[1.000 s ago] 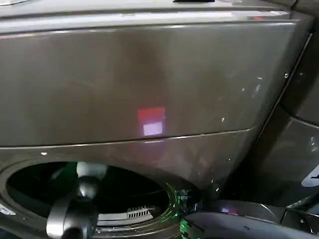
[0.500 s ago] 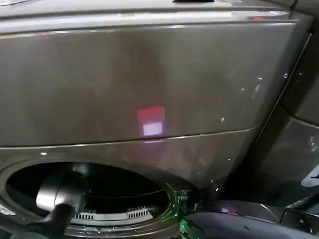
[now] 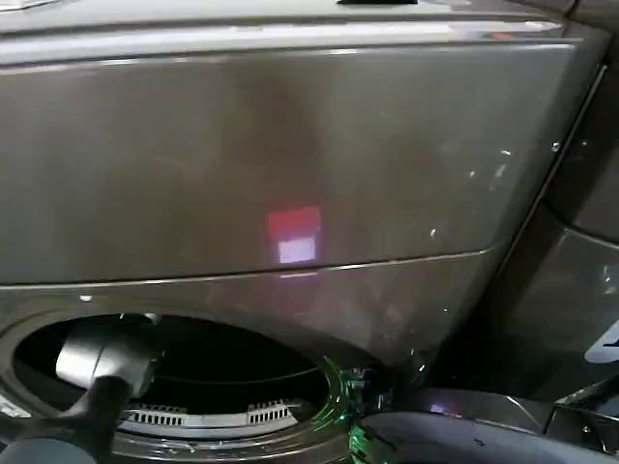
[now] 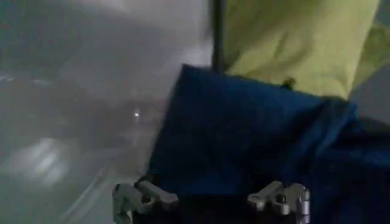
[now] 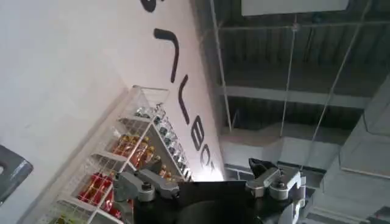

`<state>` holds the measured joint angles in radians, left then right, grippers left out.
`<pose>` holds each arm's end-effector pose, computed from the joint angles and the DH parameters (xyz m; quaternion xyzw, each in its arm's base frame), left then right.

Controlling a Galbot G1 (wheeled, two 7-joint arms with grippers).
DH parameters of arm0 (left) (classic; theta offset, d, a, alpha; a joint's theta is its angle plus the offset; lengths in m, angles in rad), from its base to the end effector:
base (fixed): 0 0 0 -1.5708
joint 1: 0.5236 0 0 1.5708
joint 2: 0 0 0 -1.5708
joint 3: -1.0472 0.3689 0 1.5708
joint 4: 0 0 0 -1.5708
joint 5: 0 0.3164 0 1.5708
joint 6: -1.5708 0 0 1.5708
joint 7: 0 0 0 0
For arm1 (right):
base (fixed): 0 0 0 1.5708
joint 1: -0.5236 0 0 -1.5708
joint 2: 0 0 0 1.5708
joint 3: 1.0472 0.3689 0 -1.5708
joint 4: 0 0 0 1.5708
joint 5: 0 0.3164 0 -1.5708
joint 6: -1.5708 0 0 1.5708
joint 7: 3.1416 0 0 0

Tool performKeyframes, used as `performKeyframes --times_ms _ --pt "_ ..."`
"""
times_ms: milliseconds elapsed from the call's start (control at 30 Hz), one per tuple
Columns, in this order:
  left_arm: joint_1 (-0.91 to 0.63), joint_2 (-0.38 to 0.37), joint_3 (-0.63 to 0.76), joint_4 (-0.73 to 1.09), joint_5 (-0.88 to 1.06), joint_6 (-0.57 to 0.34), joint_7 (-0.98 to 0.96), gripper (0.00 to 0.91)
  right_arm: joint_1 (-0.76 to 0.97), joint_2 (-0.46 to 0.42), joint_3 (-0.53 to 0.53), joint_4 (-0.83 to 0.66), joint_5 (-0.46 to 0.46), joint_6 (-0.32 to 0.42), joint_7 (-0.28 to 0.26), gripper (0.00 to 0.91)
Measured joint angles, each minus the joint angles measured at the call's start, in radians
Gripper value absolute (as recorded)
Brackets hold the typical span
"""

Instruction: Grasp the clothes from the dryer.

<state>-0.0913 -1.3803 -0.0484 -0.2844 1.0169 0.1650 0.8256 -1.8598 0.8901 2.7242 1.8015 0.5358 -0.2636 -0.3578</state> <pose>0.6397 0.0875 -0.2082 -0.2708 -0.6558 -0.5747 0.4078 -0.1783 -0.3801 0.0810 0.5065 0.7628 -0.3572 0.1842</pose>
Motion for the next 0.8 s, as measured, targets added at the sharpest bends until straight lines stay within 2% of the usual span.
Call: performKeyframes --times_ms 233,267,300,367,800 --pt "0.012 -0.011 0.013 0.013 0.002 0.007 -0.004 0.907 -0.001 0.0 0.0 0.0 -0.001 0.003 -0.002 0.907" --pt "0.014 -0.013 0.014 0.014 0.002 0.008 -0.006 0.478 -0.001 0.0 0.0 0.0 -0.001 0.003 -0.002 0.907" --pt "0.017 -0.013 0.015 0.014 0.001 0.008 -0.008 0.148 -0.001 0.0 0.0 -0.001 -0.001 0.003 -0.002 0.907" --pt "0.021 -0.014 0.016 0.014 0.0 0.008 -0.009 0.0 -0.001 0.0 0.0 -0.001 -0.002 0.005 -0.002 0.907" --pt "0.015 -0.012 0.023 0.024 0.002 0.005 -0.013 0.0 0.006 0.004 -0.006 -0.001 -0.006 0.009 -0.002 0.907"
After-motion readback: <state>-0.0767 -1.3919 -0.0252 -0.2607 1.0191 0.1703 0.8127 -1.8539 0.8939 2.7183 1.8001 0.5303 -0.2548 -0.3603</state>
